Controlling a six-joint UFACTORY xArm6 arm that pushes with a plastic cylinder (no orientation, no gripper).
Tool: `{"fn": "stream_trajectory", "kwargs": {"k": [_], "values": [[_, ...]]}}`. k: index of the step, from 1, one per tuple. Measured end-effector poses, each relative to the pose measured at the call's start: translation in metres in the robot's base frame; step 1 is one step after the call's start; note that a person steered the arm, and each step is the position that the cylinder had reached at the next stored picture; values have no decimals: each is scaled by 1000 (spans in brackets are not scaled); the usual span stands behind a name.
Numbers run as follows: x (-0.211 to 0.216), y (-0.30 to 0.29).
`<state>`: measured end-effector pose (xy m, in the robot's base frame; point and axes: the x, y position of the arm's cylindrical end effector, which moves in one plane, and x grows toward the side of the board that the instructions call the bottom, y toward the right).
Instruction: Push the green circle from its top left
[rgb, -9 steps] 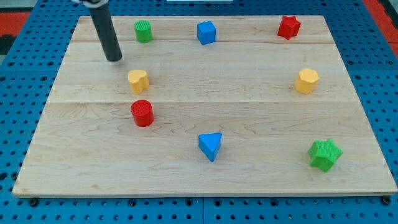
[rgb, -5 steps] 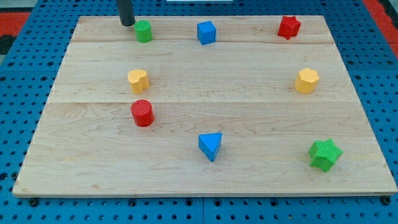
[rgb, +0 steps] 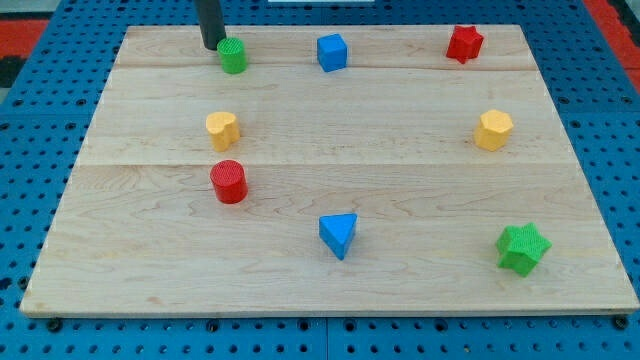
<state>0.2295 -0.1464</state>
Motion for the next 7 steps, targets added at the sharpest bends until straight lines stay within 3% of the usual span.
{"fn": "stream_trajectory", "kwargs": {"k": [3,5,7], "values": [[19,6],[6,6],[27,-44]]}}
